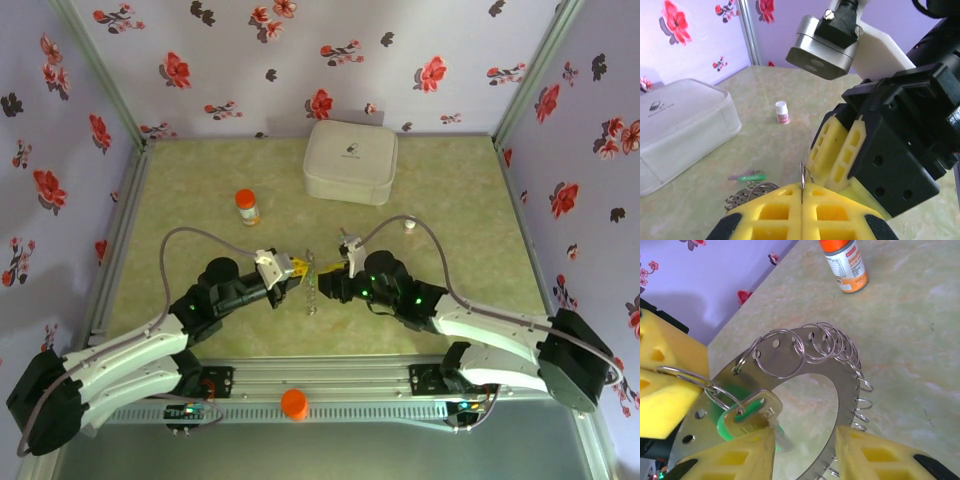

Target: Put the keys on the keyring

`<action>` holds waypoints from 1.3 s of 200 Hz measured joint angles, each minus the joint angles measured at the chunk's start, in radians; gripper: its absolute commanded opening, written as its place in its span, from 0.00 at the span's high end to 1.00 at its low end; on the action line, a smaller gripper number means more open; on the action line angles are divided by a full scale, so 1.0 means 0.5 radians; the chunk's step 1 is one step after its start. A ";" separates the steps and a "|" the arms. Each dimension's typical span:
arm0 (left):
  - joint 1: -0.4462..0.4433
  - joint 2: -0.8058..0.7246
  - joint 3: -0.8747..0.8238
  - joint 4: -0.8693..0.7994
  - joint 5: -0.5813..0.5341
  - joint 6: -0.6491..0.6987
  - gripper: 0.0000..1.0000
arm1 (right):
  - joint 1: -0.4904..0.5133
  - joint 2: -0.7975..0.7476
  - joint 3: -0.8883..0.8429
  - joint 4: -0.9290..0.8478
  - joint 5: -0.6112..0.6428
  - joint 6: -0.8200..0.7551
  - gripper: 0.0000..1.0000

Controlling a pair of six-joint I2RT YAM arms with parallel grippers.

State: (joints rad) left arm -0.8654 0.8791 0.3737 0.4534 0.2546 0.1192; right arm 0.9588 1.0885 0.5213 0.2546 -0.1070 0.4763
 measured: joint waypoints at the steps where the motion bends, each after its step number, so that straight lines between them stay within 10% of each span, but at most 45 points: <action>1: -0.001 -0.002 0.000 0.005 0.001 0.000 1.00 | -0.001 -0.004 0.000 -0.001 -0.002 -0.005 0.58; 93: -0.002 0.019 -0.076 0.098 0.235 -0.001 1.00 | -0.085 -0.369 0.000 -0.178 -0.413 -1.193 0.58; 243: -0.001 0.147 -0.099 0.244 0.478 0.000 1.00 | -0.092 -0.236 0.000 -0.137 -0.632 -1.405 1.00; 260: -0.002 0.147 -0.098 0.227 0.468 0.013 0.74 | -0.091 -0.236 0.005 -0.160 -0.641 -1.428 1.00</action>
State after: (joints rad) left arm -0.8661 0.9527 0.3244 0.5667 0.4889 0.1257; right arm 0.9134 0.9707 0.5240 0.1745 -0.4274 -0.2379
